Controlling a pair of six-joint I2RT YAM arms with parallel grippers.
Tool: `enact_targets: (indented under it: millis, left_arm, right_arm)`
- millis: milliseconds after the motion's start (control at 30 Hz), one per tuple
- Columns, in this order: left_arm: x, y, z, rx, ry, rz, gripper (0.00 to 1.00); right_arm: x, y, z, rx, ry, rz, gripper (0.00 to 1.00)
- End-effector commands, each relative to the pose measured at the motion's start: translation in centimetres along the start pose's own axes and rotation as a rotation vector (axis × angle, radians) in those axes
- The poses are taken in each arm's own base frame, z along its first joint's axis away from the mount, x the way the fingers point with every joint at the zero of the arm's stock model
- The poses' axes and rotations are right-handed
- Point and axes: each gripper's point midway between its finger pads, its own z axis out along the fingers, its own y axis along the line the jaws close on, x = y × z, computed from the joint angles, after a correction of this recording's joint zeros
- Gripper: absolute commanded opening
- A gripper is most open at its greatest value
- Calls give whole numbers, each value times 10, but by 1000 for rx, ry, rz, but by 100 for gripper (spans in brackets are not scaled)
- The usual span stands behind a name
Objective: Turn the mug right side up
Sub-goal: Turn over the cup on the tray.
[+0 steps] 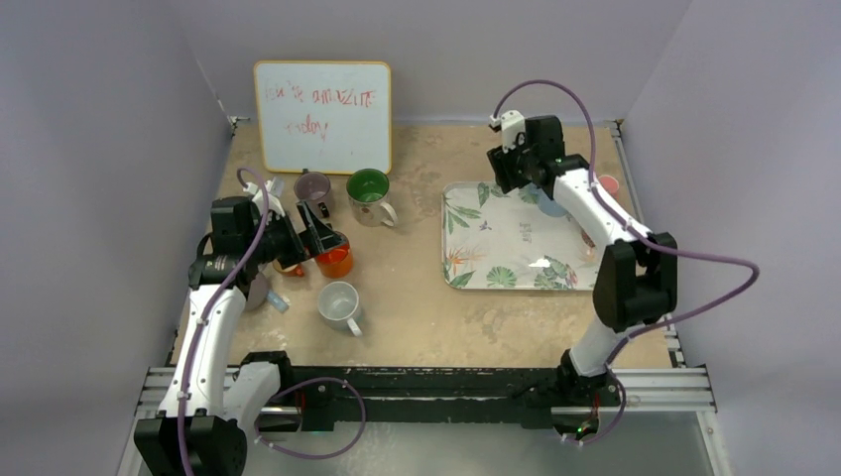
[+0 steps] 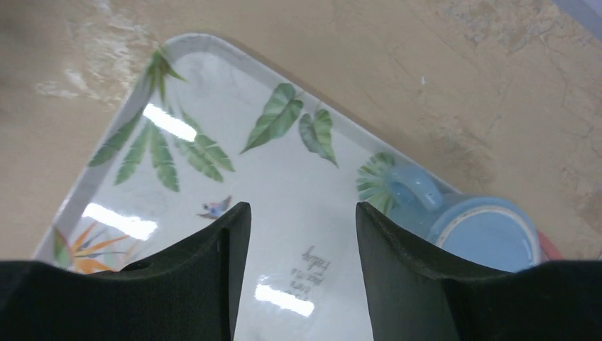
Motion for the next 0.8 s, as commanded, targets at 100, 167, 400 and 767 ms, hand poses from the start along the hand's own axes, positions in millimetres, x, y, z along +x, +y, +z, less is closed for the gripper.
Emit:
enact_targets:
  millis: [100, 167, 400, 767]
  left_arm:
    - [-3, -6, -3, 25, -17, 53, 96]
    - [-2, -5, -3, 23, -13, 51, 96]
    - [-2, -5, -3, 20, -12, 52, 96]
    - [-2, -3, -2, 12, -5, 49, 96]
  right_arm:
    - [7, -40, 12, -53, 153, -93, 57]
    - [11, -48, 17, -48, 200, -122, 57]
    - [22, -71, 27, -29, 298, -255, 53]
    - [52, -82, 50, -109, 444, -272, 53]
